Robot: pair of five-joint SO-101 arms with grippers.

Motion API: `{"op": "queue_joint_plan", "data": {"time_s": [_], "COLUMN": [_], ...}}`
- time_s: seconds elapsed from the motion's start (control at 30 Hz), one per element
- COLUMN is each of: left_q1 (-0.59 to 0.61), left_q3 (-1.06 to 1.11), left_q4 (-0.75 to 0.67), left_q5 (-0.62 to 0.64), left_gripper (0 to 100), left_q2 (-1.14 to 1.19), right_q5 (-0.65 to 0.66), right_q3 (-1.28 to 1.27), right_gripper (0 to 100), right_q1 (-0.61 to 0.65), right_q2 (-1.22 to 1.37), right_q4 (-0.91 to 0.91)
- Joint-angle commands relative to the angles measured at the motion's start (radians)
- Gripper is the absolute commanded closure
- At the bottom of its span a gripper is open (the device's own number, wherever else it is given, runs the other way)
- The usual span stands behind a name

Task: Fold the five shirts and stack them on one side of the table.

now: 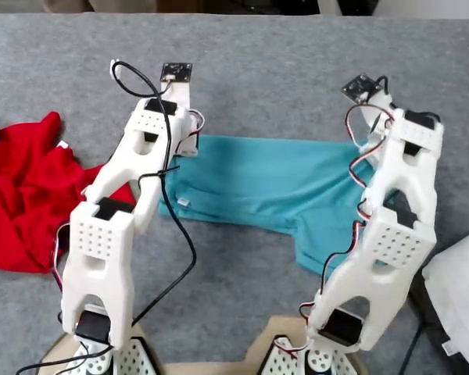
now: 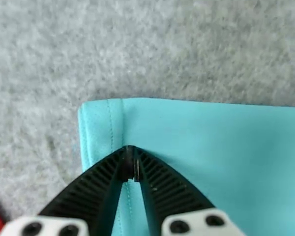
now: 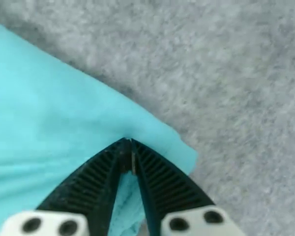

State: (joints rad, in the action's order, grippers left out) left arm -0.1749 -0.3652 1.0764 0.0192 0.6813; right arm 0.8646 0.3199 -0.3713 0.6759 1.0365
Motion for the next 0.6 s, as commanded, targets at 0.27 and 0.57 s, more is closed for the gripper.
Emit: {"op": "queue_joint_plan", "data": {"time_s": [0.27, 0.57], "left_q1": [0.006, -0.147], "left_q3": [-0.319, -0.244], "left_q4": [0.282, 0.465], "left_q5": [-0.003, -0.003], "left_gripper": [98, 98], "left_q2": [-0.008, -0.035], "right_q5": [0.058, 0.043], "right_q3": [0.058, -0.360], "right_gripper": [97.9, 97.9], "right_q1": [0.004, 0.125], "right_q2": [-0.209, -0.487], "right_q4": [0.244, 0.060]}}
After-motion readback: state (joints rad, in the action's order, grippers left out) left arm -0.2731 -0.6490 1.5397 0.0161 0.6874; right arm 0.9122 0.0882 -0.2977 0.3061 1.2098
